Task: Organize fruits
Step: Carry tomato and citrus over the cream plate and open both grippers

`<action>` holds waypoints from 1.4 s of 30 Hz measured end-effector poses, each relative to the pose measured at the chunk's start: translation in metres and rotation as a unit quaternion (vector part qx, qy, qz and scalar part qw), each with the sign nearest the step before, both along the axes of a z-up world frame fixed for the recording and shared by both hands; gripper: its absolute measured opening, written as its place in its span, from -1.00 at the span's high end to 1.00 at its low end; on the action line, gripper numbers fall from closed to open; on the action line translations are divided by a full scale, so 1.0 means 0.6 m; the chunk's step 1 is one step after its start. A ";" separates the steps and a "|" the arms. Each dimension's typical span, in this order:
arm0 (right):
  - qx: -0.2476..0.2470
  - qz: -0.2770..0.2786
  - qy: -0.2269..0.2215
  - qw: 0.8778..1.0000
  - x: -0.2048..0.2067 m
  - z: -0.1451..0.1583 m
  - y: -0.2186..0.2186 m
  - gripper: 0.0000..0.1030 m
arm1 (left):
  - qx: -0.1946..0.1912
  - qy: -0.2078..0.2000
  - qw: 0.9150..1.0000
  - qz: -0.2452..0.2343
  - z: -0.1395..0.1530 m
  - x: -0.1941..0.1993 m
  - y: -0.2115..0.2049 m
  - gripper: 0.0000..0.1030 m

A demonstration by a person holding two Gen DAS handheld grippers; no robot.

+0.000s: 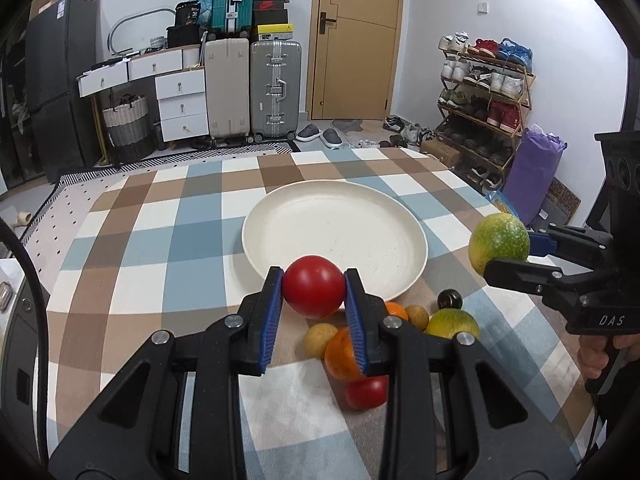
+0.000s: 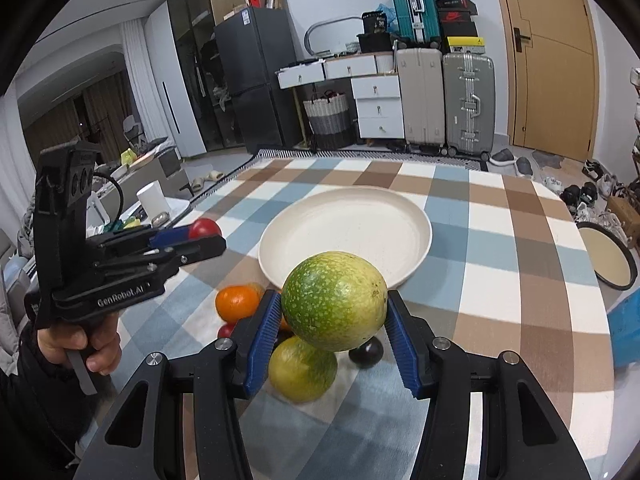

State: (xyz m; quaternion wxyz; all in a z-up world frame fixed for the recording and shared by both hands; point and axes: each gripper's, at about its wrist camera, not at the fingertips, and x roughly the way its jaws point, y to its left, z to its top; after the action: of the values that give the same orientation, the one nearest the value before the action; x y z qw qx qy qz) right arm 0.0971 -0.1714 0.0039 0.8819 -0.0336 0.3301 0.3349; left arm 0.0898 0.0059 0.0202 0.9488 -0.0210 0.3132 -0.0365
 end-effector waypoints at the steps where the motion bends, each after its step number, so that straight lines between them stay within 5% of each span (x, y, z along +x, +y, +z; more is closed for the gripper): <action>1: 0.001 0.000 -0.001 1.000 0.003 0.002 0.001 -0.04 | -0.002 0.000 1.000 -0.002 0.000 0.004 -0.001 0.47; 17: 0.009 -0.004 0.008 1.000 0.093 -0.010 0.037 -0.04 | -0.009 0.008 1.000 0.006 -0.027 0.095 0.004 0.47; 42: -0.022 -0.011 0.063 0.998 0.145 -0.071 0.065 -0.04 | -0.008 0.051 0.999 -0.004 -0.086 0.124 -0.004 0.47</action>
State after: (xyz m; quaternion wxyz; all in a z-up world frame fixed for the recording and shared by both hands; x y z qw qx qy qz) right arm 0.1844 -0.1326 -0.0388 0.8620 -0.0289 0.3924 0.3195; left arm 0.1644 0.0037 -0.0312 0.9312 -0.0288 0.3610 -0.0420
